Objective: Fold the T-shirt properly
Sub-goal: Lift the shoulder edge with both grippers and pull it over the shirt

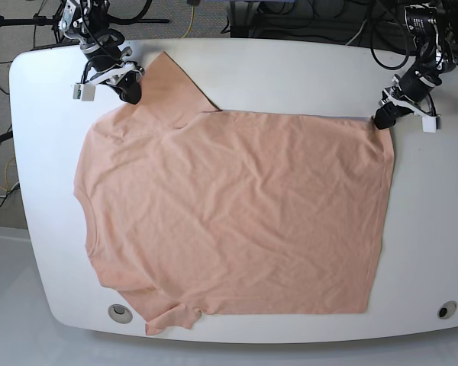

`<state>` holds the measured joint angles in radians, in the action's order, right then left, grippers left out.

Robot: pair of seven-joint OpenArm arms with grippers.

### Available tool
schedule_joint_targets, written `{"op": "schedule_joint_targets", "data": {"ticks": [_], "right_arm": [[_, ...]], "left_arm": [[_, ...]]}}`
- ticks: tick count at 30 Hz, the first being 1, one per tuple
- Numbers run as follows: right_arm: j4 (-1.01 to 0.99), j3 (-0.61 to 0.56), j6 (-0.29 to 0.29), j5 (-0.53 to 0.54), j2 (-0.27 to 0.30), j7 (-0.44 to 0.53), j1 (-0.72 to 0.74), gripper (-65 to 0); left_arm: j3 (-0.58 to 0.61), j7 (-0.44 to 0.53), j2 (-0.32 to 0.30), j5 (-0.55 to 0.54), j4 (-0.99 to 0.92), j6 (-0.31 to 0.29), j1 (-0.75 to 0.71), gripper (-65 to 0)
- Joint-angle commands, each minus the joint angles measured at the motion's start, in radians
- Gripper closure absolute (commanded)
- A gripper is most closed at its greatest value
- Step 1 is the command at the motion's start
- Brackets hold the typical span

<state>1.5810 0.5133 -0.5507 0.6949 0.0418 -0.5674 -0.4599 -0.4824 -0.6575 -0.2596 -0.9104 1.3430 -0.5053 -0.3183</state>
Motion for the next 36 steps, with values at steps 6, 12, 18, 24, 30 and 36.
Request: {"op": "schedule_joint_targets", "data": {"ticks": [6,12,18,24,30,36], "right_arm": [[0.040,0.005,-0.014,-0.003,0.000,0.000,-0.034,0.0],[0.102,0.029,-0.030,-0.002,-0.001,0.000,-0.095,0.0],[0.136,0.053,-0.035,-0.001,-0.007,0.004,-0.125,0.0],[0.175,0.074,-0.020,-0.007,-0.008,0.012,-0.155,0.0],[0.206,0.082,-0.017,-0.008,-0.007,0.017,-0.183,0.0],[0.215,0.070,-0.019,-0.008,-0.003,0.011,-0.195,0.0]], "left_arm": [[-0.003,0.003,-0.022,0.002,0.013,0.007,-0.010,0.0],[-0.023,-0.008,-0.033,0.004,0.036,0.001,-0.046,0.0],[-0.062,-0.018,-0.032,0.007,0.085,-0.003,-0.073,0.0],[-0.122,-0.020,-0.028,0.009,0.168,-0.021,-0.098,0.0],[-0.147,-0.025,-0.029,0.015,0.206,-0.030,-0.128,0.0],[-0.137,-0.015,-0.034,0.034,0.211,-0.031,-0.141,0.0]]}}
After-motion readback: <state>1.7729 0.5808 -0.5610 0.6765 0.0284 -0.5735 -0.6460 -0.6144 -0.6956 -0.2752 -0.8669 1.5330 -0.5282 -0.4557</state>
